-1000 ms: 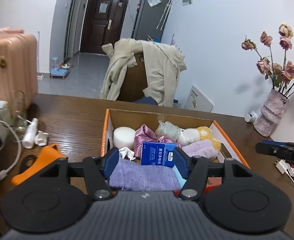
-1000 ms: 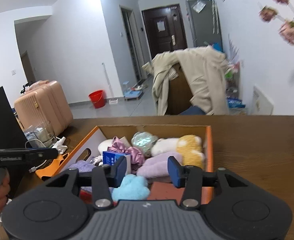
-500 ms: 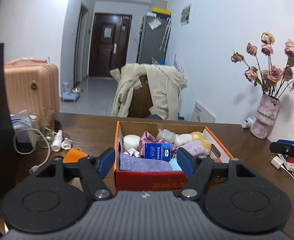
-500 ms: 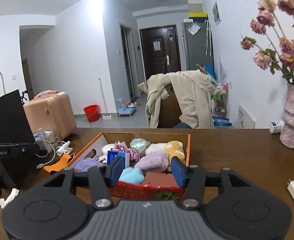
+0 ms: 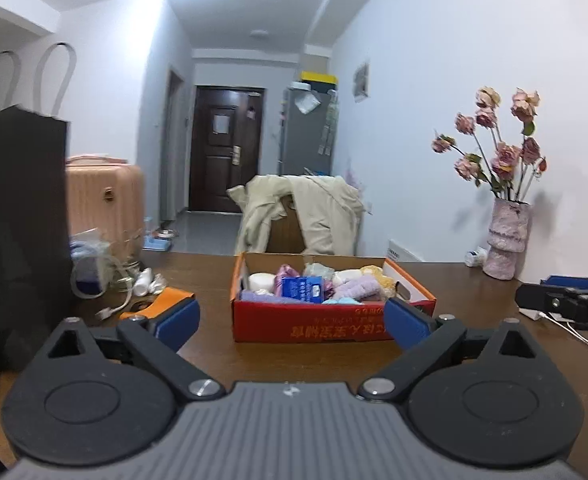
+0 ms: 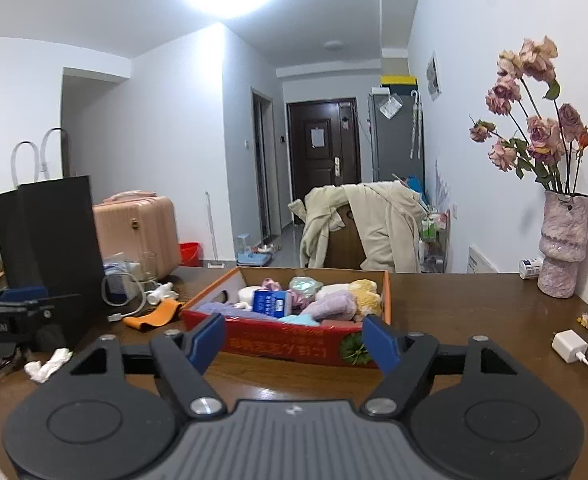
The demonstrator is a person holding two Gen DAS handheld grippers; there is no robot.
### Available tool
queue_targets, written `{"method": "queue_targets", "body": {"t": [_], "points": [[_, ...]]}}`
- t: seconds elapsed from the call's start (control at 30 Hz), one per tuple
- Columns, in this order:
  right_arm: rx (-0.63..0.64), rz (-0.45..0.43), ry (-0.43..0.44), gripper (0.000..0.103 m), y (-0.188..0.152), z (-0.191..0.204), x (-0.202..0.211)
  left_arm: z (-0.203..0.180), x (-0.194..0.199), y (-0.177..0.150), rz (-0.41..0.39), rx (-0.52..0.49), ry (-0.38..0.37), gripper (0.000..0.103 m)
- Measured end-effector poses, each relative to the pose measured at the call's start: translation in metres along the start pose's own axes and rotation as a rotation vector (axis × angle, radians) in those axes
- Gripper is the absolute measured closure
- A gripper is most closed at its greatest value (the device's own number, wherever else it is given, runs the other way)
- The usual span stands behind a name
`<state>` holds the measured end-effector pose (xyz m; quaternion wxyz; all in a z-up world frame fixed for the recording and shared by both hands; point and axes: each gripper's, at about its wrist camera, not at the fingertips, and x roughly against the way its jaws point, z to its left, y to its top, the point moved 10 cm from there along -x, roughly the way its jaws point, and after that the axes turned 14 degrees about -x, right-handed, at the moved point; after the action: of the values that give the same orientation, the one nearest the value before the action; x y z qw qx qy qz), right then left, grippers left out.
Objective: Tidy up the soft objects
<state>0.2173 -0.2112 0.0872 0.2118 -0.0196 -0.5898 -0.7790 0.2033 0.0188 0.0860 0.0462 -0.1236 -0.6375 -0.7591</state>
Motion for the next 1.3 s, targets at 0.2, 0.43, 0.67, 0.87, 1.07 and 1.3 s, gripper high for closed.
{"method": "queue_targets", "body": {"t": [0.2,0.43,0.67,0.87,1.07,1.3], "points": [[-0.021,-0.033,0.004,0.017,-0.036,0.016,0.040,-0.016,0.036,-0.023,-0.032,-0.020,-0.007,0.000],[-0.077,-0.006,-0.036,0.011,-0.088,0.012,0.068,-0.030,0.071,-0.053,-0.041,-0.033,0.024,0.000],[-0.089,-0.003,-0.069,0.008,-0.103,0.005,0.074,-0.036,0.080,-0.067,-0.035,-0.060,-0.007,0.000],[-0.091,-0.002,-0.064,0.007,-0.101,0.007,0.073,-0.035,0.080,-0.066,-0.037,-0.055,0.001,0.000],[-0.087,0.000,-0.058,0.001,-0.101,0.010,0.072,-0.034,0.079,-0.065,-0.038,-0.054,0.001,0.000],[-0.083,0.006,-0.048,0.001,-0.102,0.011,0.072,-0.034,0.079,-0.064,-0.043,-0.056,0.002,0.000]]}}
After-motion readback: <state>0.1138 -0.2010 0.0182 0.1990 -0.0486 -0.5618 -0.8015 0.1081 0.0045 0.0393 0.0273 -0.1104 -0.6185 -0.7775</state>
